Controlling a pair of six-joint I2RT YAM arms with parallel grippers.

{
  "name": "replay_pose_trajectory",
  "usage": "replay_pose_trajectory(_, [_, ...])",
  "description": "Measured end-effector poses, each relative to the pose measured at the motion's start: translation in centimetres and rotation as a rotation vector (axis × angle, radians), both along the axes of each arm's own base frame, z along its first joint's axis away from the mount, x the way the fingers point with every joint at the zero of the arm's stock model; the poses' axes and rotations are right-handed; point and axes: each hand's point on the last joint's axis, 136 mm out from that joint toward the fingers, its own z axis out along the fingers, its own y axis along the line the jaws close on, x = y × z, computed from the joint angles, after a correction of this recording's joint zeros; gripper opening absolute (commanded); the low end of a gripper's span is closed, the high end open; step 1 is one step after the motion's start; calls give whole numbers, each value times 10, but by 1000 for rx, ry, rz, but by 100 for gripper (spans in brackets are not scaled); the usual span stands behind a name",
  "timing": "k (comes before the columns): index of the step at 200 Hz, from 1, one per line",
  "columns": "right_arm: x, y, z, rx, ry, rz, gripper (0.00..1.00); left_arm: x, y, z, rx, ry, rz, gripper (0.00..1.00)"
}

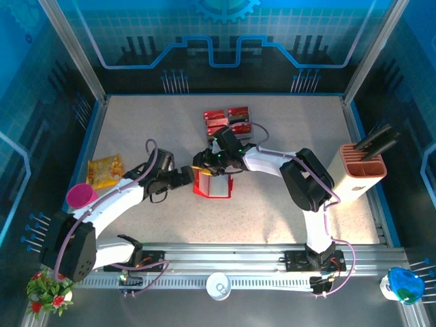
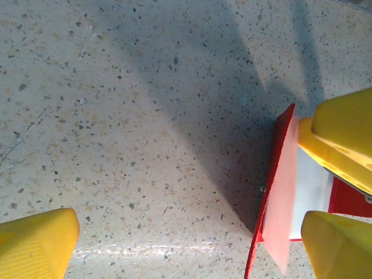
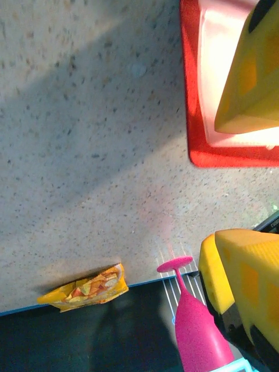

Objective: Put the credit cards into the card holder
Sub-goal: Flip over the card slot on the card holder.

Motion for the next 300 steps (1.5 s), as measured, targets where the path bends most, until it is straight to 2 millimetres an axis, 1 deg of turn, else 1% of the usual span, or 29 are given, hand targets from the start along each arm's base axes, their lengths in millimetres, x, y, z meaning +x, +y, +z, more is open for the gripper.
replay_pose_trajectory(14, [2,7,-1,2,3,1,48,0,0,0,-8,3,-3,99])
replay_pose_trajectory(30, [2,11,-8,-6,17,1,48,0,-1,1,-15,3,-14,99])
replay_pose_trajectory(66, [2,11,-29,-40,54,-16,48,1,-4,1,-19,-14,-62,99])
replay_pose_trajectory(83, [2,11,-36,-51,66,-21,48,0,-6,0,-19,-21,-85,99])
replay_pose_trajectory(112, [3,10,-37,-53,68,-26,48,-1,-8,-8,-12,-10,-122,99])
replay_pose_trajectory(167, [4,11,-36,-50,75,-37,48,-2,-12,-33,-5,56,-148,99])
replay_pose_trajectory(200, [5,12,-32,-38,79,-36,48,-1,-15,-42,0,72,-156,99])
replay_pose_trajectory(218, [6,13,-29,-22,90,-33,48,-3,-20,-52,25,103,-171,99])
replay_pose_trajectory(226, [8,13,-26,-15,91,-33,48,-2,-19,-56,51,113,-171,99])
replay_pose_trajectory(252, [18,9,-18,8,90,-36,48,-1,-19,-59,96,139,-163,99])
replay_pose_trajectory(272, [29,-4,-9,10,75,-50,48,0,-17,-59,111,153,-140,99])
replay_pose_trajectory(285, [38,-19,1,6,56,-65,48,0,-17,-59,110,159,-122,99])
replay_pose_trajectory(300, [55,-39,17,-5,12,-83,48,1,-16,-58,111,159,-108,99])
